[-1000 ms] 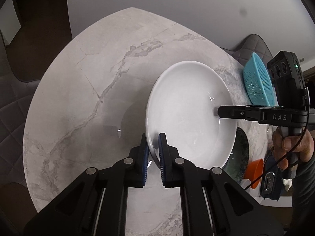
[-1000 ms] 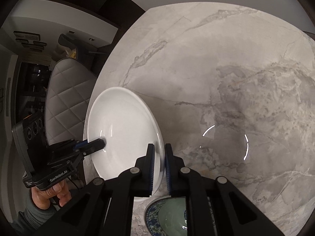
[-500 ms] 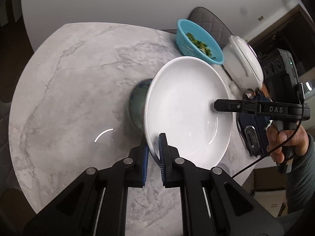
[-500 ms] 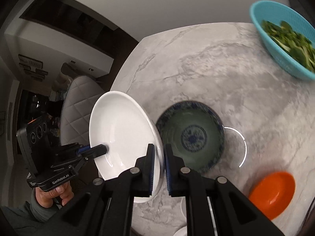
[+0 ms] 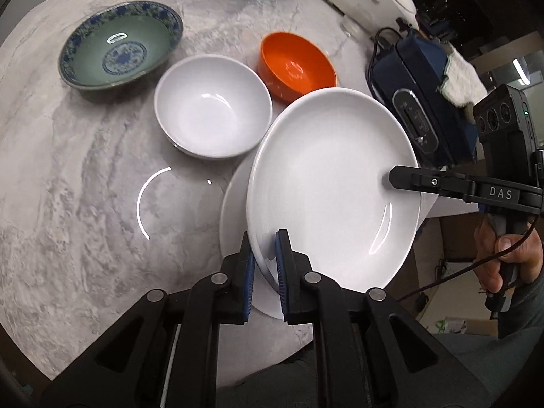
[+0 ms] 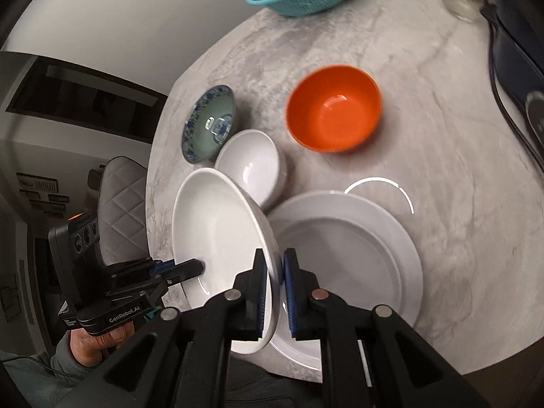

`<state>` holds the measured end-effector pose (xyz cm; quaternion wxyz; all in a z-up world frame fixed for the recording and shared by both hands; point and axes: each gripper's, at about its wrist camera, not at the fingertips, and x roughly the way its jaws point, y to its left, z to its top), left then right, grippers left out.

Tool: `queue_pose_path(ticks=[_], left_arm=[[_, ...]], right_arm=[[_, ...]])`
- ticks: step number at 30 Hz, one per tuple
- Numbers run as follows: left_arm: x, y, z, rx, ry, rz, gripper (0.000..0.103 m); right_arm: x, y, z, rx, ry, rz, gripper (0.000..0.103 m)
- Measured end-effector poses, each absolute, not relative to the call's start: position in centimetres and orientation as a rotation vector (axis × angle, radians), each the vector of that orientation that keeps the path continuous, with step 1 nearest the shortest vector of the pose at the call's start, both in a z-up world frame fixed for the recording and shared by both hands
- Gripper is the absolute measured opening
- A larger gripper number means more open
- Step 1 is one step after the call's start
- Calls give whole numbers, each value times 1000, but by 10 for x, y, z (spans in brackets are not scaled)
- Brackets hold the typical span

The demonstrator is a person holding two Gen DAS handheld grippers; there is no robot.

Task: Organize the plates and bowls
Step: 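Carry the small plate with both tools and lower it onto the stack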

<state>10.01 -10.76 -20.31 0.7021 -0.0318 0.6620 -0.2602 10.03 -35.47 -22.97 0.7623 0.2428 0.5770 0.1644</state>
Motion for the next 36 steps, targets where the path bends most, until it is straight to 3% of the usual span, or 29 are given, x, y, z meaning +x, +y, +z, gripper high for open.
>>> queue_pose_path(ticks=[11,36], left_arm=[[63,-167,-248,47,1499,-529,12],[77,-186,-292,100,1511,-489,15]], right_arm=[[70,-394,-292,486,1319,300,13],[71,-372,-314,267,1327,242,13]])
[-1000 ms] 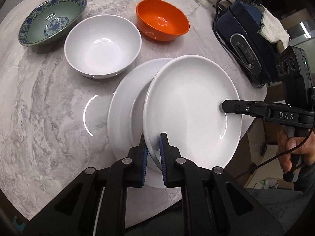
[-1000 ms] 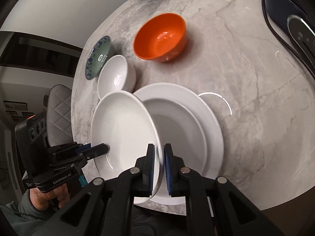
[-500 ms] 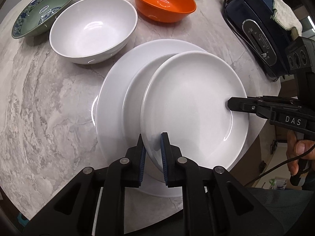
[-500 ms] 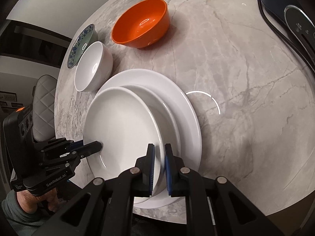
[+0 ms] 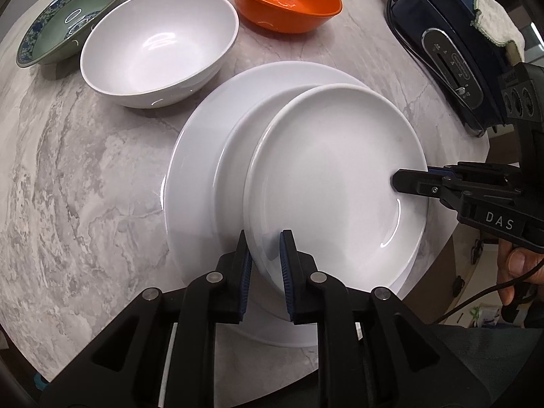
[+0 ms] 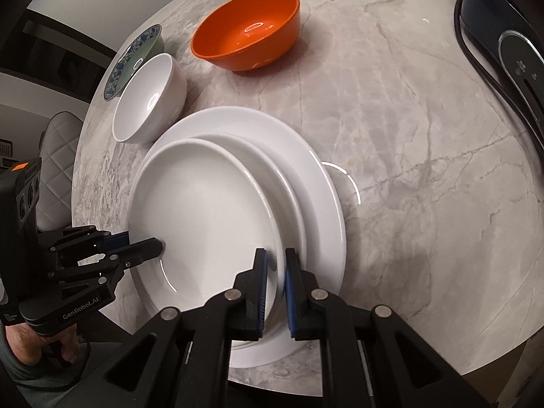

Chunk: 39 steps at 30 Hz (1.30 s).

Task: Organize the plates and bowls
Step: 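Carry the small plate with both tools and lower it onto the stack, then open both tools and withdraw from the plate stack, then move both tools to the blue-patterned bowl and close on its rim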

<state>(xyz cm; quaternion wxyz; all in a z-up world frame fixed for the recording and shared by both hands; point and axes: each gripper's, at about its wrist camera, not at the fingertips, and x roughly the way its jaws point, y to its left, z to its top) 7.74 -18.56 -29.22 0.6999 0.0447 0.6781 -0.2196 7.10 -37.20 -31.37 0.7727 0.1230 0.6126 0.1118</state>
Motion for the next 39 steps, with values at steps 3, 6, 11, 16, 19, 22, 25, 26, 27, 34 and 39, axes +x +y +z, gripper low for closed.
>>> queue_pose_path(ticks=[3,6,11,16,19,22,25,26,27,34,39], left_arm=[[78,-181,-291,84,1510,-495,16],[76,-177,-289,47,1507,-512,24],[71,-177,-277,15,1470,-574,59],[71,-179,-271,18,1454,-571,63],[70,-176,-263,9,1428,-561,72],[69,-170,-249,-17,1410,-565,73],[68,-156,-231,-61,1377,-561,73],[68,-150,-226,-80,1368,-557,74],[69,-143,-222,-99,1358,-548,74],[67,-84,-205,-207,1271,-474,101],[81,-45,-210,-293,1348,-351,101]], right_arm=[[71,-371,-314,252,1328,244,13],[70,-365,-314,230,1326,245,14],[68,-360,-313,204,1318,252,18],[66,-358,-314,190,1309,260,19],[62,-358,-309,180,1290,263,24],[57,-362,-301,184,1258,274,37],[48,-367,-289,185,1208,278,50],[45,-369,-285,190,1189,284,50],[42,-372,-282,195,1175,287,50],[20,-402,-271,299,1059,245,60],[19,-421,-272,399,1026,183,61]])
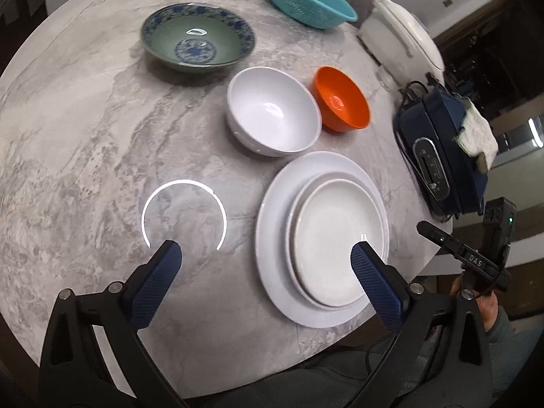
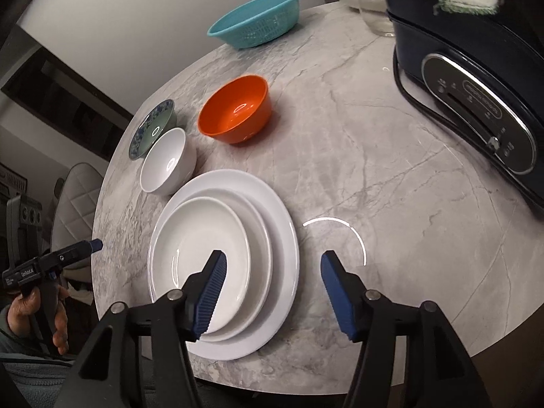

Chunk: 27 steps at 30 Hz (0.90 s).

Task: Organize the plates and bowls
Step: 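Move both tools to the blue-patterned bowl and close on its rim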

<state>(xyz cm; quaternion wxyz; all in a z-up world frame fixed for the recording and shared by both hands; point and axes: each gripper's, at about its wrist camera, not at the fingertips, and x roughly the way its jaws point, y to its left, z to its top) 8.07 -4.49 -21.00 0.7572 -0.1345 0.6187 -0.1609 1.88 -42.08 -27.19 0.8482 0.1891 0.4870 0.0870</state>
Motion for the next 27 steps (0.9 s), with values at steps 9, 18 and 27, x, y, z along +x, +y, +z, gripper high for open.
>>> queue_pose_path(ticks=[9,18,27], left_arm=[[165,41,-199,-336,1245,-194,99],[280,63,-218,-247,1224,-208,98],[324,62,-256,-183,1271,-180,98]], right_arm=[[94,-404,-220,475,949,313,62],[264,-310,-177,427,1011,547,62],[340,-240,-246,411,1219,551,62]])
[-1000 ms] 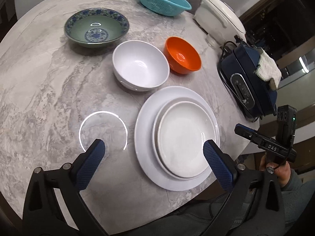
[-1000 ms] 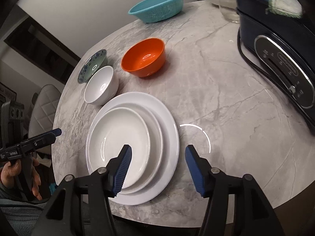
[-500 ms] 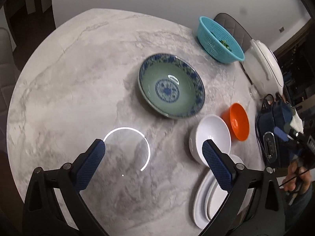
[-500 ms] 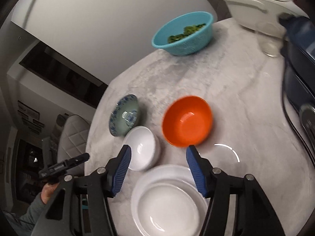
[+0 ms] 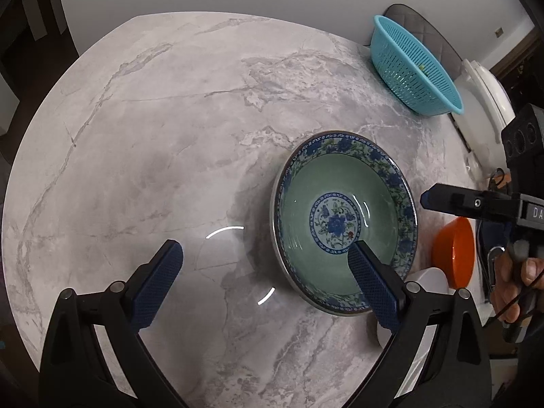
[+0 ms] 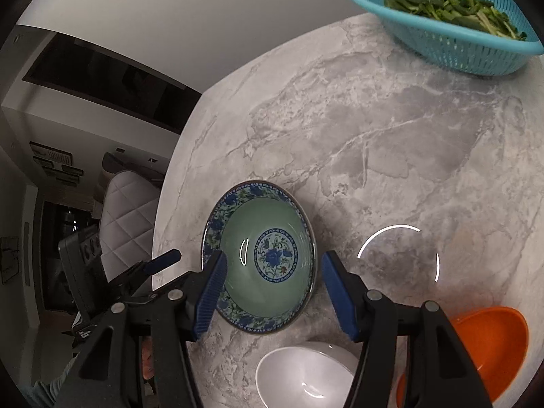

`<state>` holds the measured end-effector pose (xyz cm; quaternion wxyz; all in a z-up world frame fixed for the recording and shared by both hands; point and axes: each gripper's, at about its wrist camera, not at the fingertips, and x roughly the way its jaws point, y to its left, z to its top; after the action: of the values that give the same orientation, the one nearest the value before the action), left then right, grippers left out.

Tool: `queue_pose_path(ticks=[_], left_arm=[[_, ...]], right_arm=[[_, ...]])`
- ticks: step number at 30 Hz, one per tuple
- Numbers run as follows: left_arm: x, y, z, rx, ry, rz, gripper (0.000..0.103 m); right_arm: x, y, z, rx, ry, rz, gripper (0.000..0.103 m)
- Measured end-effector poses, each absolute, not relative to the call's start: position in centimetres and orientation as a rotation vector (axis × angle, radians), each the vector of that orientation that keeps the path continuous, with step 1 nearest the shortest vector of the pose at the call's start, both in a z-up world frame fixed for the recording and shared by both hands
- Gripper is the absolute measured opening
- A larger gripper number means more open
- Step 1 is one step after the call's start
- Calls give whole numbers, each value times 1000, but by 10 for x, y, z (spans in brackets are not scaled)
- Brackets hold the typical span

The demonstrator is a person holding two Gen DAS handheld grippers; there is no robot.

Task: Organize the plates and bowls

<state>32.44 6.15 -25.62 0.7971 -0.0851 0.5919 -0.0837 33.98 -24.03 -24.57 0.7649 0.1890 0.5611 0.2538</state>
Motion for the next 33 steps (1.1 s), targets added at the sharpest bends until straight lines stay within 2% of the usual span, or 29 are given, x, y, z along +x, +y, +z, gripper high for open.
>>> queue_pose_path(ticks=[2,4,6,9,11,12,13,16,17,22,33], left_arm=[[329,59,-263,-164,1282,-178,96],[332,56,-269,-159,1296,-188,83],[336,54,-277,-164,1322,-193,62],[341,51,-287,-172,1352,-198,45],[343,49,-291,-163,1363,-200,40],[343,47,-293,-162,1368,-203,31],[344,46,-295,-168,1374,-213,29],[346,42,-297,-164,1380,-218,16],[347,41,-296,-158,1381,-213,15],[349,41,-297,-173,1389,-209,15],[317,66,-261,-238,1363,-182,15]], right_arm=[[345,-229,-257,374,1266,543,62],[350,-225,-265,360,1293,535,62],[354,-224,-274,374,1313,529,60],[358,-224,-285,371,1344,510,56],[359,-221,-288,363,1353,515,48],[359,-220,-288,352,1359,516,45],[359,-219,-290,342,1367,519,37],[358,-216,-294,317,1388,514,23],[359,-216,-296,321,1395,512,17],[357,-212,-300,310,1404,510,13],[347,-189,-278,289,1369,533,12]])
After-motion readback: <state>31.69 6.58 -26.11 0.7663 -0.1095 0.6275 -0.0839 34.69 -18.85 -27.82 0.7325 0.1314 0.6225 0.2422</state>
